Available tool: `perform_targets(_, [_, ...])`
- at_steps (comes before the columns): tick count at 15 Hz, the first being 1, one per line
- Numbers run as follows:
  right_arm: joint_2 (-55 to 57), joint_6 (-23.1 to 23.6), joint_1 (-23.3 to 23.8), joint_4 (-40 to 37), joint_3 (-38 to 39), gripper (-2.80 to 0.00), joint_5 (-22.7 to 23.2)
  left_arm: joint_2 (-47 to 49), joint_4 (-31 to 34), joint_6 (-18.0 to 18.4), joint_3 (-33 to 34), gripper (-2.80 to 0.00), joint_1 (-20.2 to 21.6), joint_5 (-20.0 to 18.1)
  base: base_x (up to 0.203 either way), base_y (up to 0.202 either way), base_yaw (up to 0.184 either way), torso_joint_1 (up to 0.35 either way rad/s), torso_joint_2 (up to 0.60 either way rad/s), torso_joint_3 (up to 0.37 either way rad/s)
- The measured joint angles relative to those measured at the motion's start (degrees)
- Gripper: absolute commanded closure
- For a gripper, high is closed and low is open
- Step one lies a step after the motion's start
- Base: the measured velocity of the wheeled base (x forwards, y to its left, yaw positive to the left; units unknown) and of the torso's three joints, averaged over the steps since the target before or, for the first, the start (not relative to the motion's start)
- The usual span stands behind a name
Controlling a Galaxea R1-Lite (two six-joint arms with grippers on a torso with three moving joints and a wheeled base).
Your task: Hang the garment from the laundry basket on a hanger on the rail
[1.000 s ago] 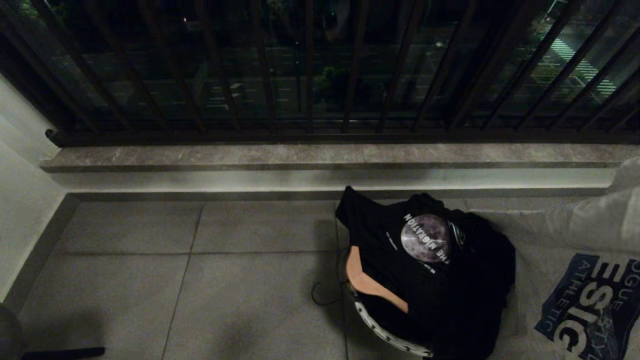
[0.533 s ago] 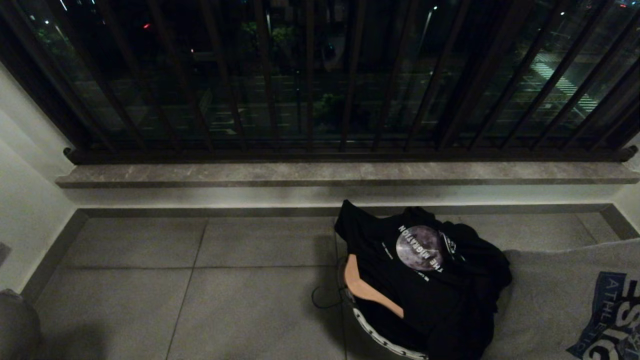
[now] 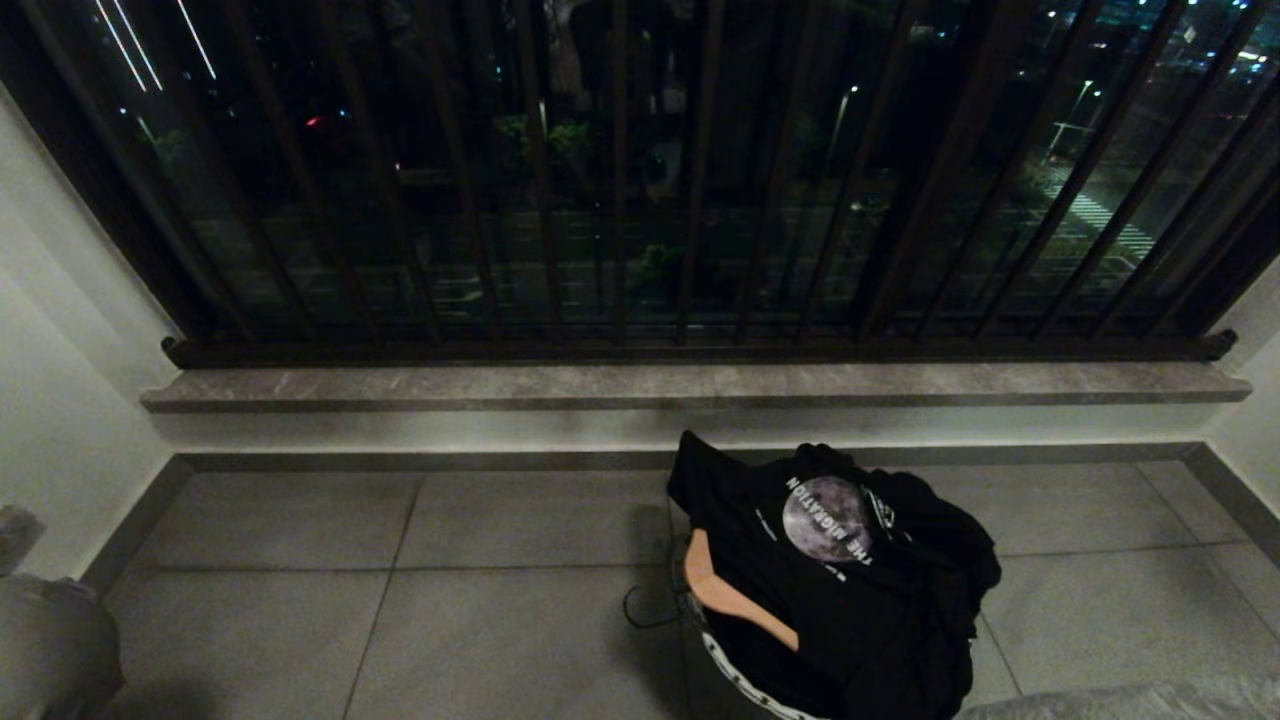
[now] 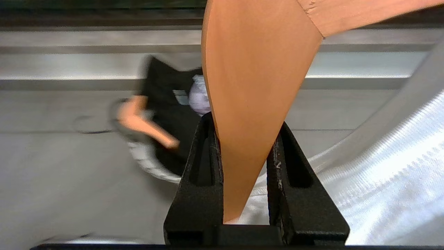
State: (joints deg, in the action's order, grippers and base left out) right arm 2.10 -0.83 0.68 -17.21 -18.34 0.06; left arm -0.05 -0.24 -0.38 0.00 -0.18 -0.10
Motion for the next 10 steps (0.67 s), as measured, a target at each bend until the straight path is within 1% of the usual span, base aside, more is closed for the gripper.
perform_targets(1, [-0.70, 0.96, 0.00, 2.20, 3.21, 0.00, -0.88, 0.00, 0.00, -0.02, 0.00, 0.00, 0.00, 0.00, 0.000, 0.000, 0.000, 0.002, 0.00, 0.204])
perform_targets(6, [-2.03, 2.50, 0.02, 12.82, 15.26, 0.00, -1.38, 0.00, 0.02, -0.02, 0.00, 0.00, 0.00, 0.04, 0.000, 0.000, 0.000, 0.003, 0.00, 0.208])
perform_targets(7, [-2.10, 2.31, 0.02, 14.39, 16.18, 0.00, -1.47, 0.00, 0.02, 0.00, 0.00, 0.00, 0.00, 0.01, 0.000, 0.000, 0.000, -0.002, 0.01, 0.207])
perform_targets(10, [-2.15, 1.74, 0.02, 14.68, 17.15, 0.00, -1.62, 0.00, 0.00, 0.05, 0.00, 0.00, 0.02, 0.00, 0.000, 0.000, 0.000, 0.000, 0.00, 0.180])
